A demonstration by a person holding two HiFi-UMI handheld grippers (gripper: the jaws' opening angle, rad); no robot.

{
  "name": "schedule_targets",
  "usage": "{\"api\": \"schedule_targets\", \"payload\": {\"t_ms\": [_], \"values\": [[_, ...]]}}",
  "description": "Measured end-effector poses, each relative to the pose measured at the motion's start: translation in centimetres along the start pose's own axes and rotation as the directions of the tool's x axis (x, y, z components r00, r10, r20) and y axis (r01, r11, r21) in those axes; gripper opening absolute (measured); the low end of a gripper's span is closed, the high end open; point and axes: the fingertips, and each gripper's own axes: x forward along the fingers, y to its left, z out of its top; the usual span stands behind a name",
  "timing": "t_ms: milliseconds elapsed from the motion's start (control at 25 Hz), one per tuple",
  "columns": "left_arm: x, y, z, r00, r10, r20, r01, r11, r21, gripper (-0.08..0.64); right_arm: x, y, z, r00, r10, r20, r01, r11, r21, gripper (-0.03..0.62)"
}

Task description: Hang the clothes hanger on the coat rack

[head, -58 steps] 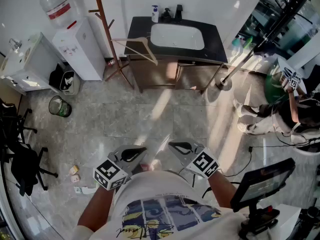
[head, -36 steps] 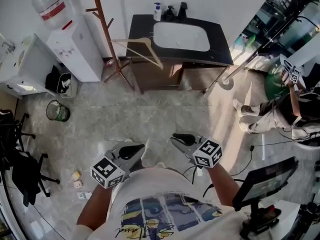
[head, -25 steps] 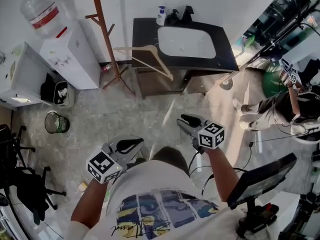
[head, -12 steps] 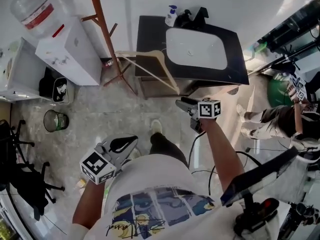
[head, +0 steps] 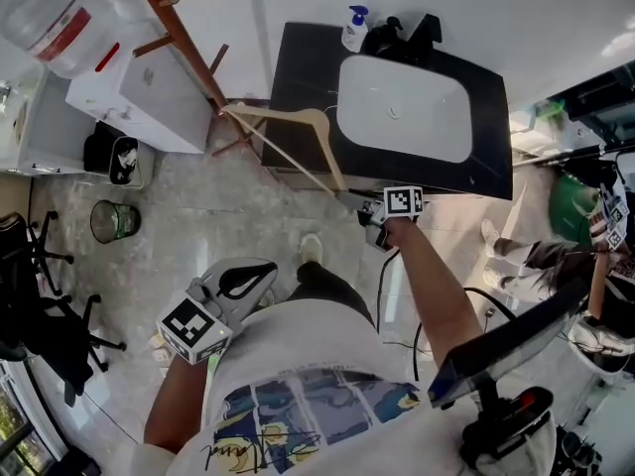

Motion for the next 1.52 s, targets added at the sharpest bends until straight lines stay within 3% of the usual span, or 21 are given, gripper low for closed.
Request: {"api": "schedule_targets", "payload": {"t_ms": [80,200,280,360,440,560,640,720,760,880,1000,1120,1200,1520], "values": [[0.7,0.5,0.3,1.0,0.026,-0.012,-0.026,1.0,-0.017,0.003,1.3,0.0,-0.3,0.998,0.055,-0.031,-0.054,0.998,0.029,0.286],[1.5,1.1,0.5,0.998,0.057,-0.015,-0.057,0.998,-0.031,0.003,2.5,-0.8,-0.5,0.996,0.059,-0.065,-0.055,0.996,0.064,0.285],[1.7,1.4,0.7,0.997,0.077,-0.019,-0.077,0.996,-0.04,0.003,3.7,0.7,0.0,0.982,0.18,-0.055,-0.176,0.982,0.065,0.28],[1.7,1.5,0.7,0.995,0.097,-0.024,-0.098,0.994,-0.05,0.003,4.5,1.9,0.5,0.959,0.281,-0.031,-0.278,0.958,0.072,0.195],[1.6,1.7,1.0,0.993,0.114,-0.026,-0.116,0.992,-0.058,0.003,4.5,2.1,0.8,0.954,0.299,-0.021,-0.296,0.951,0.092,0.057],[1.2,2.1,1.5,0.992,0.128,-0.017,-0.128,0.99,-0.058,0.003,4.2,2.7,1.0,0.951,0.307,-0.021,-0.304,0.947,0.1,0.037],[0.7,2.2,1.3,0.992,0.125,-0.005,-0.125,0.991,-0.051,0.003,3.8,2.6,0.9,0.967,0.253,-0.029,-0.25,0.965,0.077,0.035],[0.0,2.3,1.1,0.993,0.119,0.007,-0.119,0.992,-0.038,0.003,2.3,0.7,0.6,0.997,0.058,-0.049,-0.056,0.998,0.035,0.035],[-0.3,2.4,1.2,0.993,0.119,0.016,-0.118,0.992,-0.032,0.003,1.8,0.6,0.6,0.999,0.0,-0.052,0.001,1.0,0.017,0.035],[-1.3,3.2,1.3,0.991,0.124,0.049,-0.123,0.992,-0.023,0.003,1.7,5.1,0.9,0.99,0.134,-0.035,-0.133,0.991,0.027,0.034],[-2.6,3.7,1.5,0.99,0.119,0.081,-0.118,0.993,-0.017,0.002,0.8,7.9,1.1,0.989,0.12,-0.082,-0.127,0.988,-0.085,0.034],[-4.3,4.0,1.7,0.987,0.111,0.112,-0.11,0.994,-0.014,0.003,0.2,12.2,1.4,0.984,0.104,-0.146,-0.139,0.956,-0.258,0.034],[-5.5,4.2,1.6,0.985,0.109,0.135,-0.107,0.994,-0.02,0.003,0.0,15.0,1.3,0.98,0.086,-0.178,-0.141,0.934,-0.328,0.034],[-9.5,4.7,0.6,0.975,0.107,0.194,-0.103,0.994,-0.034,0.002,3.8,22.6,2.1,0.967,0.033,-0.253,-0.147,0.883,-0.445,0.034]]}}
